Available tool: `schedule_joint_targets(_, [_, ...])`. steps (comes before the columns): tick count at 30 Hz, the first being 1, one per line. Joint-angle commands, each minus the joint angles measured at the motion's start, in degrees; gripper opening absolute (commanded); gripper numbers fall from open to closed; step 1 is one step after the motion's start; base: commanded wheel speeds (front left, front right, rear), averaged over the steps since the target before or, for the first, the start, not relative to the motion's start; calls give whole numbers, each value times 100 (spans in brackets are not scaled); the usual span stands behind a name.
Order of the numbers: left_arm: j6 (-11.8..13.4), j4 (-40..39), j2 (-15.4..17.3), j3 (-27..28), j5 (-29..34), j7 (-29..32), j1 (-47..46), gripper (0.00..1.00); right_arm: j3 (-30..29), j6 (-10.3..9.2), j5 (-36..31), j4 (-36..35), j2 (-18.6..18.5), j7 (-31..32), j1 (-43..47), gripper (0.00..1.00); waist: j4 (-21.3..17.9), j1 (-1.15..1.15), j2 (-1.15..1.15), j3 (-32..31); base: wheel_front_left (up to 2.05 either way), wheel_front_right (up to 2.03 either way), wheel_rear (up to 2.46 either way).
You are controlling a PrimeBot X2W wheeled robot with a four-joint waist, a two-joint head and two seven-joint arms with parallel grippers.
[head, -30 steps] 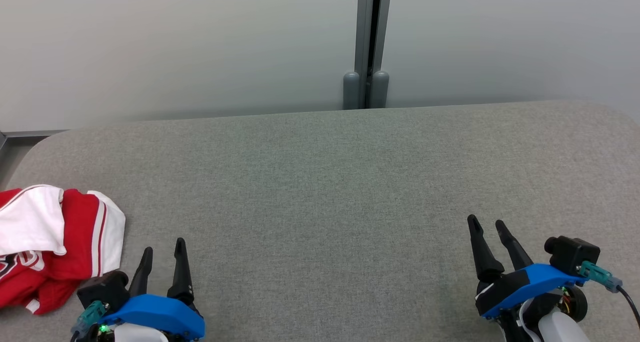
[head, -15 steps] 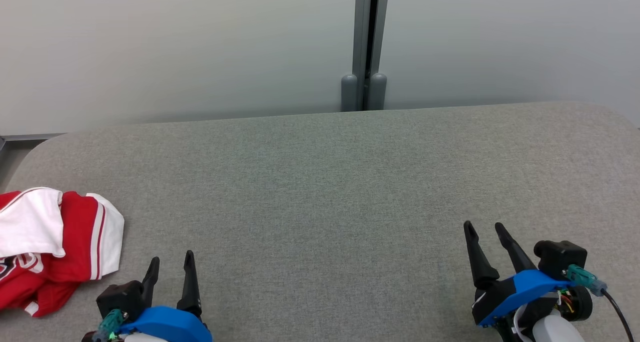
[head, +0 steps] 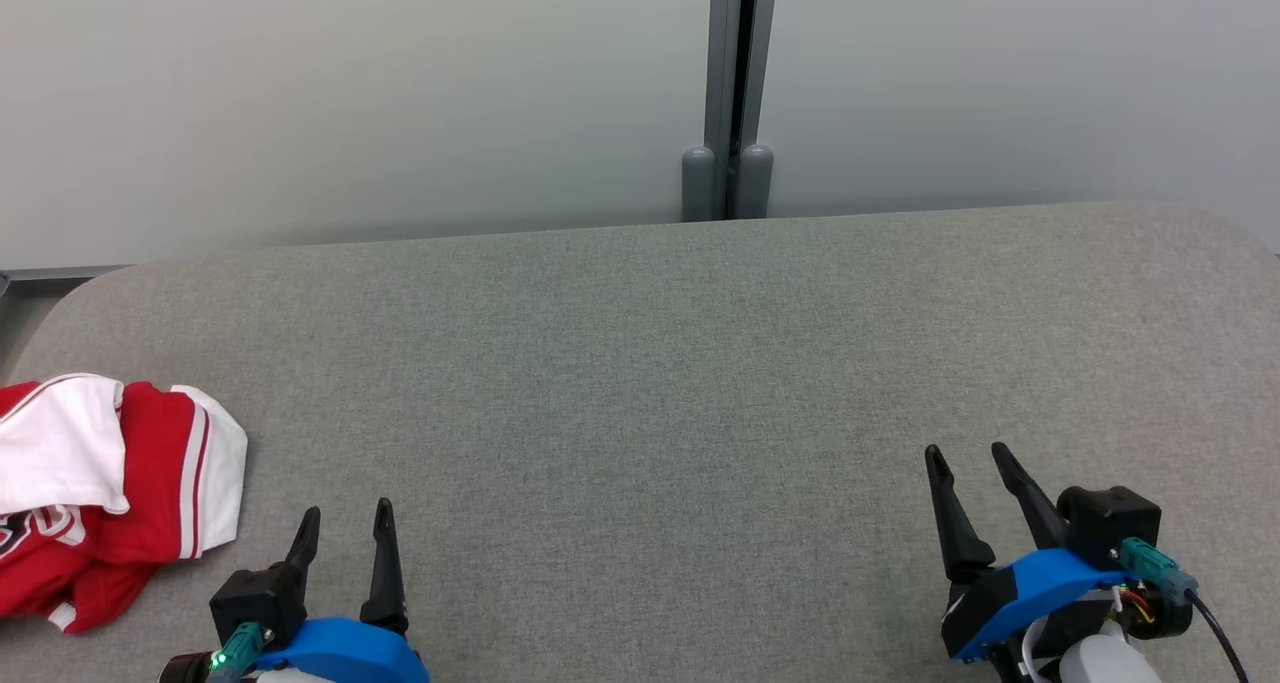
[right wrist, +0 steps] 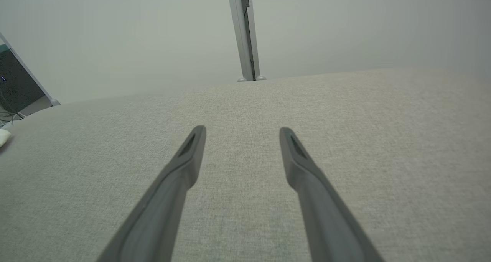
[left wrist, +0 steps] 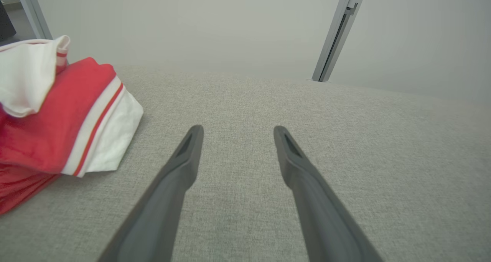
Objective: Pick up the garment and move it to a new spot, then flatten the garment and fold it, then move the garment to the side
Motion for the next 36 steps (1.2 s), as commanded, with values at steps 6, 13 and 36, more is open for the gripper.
schedule_joint_targets(6, [54, -69, -24, 79, 283, -107, 81, 100, -140, 2, -349, 30, 44, -107, 72, 100, -16, 0, 0, -3, 0, 0, 0])
schedule_joint_targets(13, [85, -58, -59, 167, 531, -176, 167, 100, -215, 2, -674, 81, 75, -177, 131, 100, -53, 0, 0, 0, 0, 0, 0])
schedule_joint_targets(36, [117, -23, -98, 193, 667, -251, 106, 100, -194, 2, -914, 40, 101, -255, 136, 100, 288, 0, 0, 94, 0, 0, 0])
